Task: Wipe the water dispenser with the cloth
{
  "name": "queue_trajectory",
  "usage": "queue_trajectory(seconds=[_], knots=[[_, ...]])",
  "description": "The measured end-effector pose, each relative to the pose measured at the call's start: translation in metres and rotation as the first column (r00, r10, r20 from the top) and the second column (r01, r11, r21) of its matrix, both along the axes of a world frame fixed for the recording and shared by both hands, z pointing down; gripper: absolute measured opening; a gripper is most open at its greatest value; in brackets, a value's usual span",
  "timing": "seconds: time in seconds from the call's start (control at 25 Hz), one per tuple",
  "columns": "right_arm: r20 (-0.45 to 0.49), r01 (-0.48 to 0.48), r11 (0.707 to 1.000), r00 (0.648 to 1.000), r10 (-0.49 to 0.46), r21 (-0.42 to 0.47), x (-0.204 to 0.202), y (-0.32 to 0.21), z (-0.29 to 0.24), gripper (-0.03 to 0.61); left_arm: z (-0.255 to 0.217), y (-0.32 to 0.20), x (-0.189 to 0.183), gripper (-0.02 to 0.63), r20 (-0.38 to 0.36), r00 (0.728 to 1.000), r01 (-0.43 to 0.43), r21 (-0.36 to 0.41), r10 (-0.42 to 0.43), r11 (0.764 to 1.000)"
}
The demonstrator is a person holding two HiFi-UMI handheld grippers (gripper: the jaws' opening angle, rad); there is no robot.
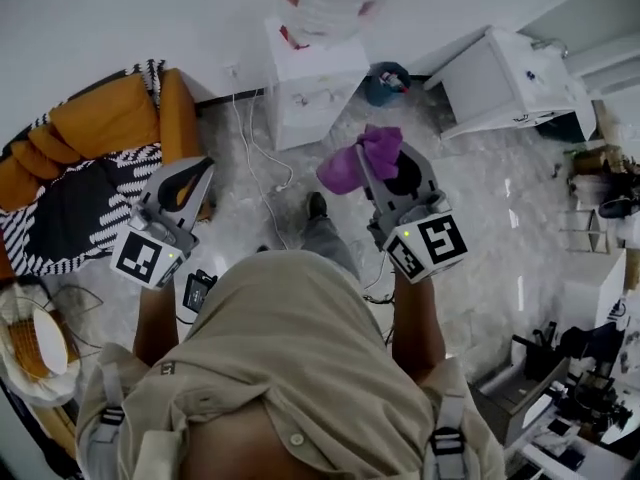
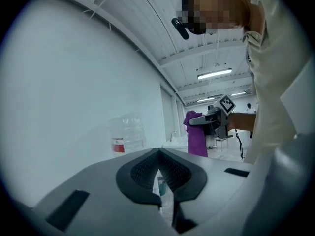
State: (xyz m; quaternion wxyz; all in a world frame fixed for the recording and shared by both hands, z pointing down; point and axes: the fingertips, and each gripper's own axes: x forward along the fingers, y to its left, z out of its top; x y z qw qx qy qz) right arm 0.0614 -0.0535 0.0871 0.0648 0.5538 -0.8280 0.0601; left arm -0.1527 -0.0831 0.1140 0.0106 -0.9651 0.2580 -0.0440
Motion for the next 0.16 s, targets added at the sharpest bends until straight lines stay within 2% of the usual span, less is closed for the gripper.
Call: queue_trajectory(seconds=[0.16], knots=[[0.017,-0.055,0.998,0.998,0.055,0.013,-0.001,0.036,-0.004,0.109,0.002,0.023,0.005,0.015,0.001,0.998,-0.066,0.003,0.066,0.998]])
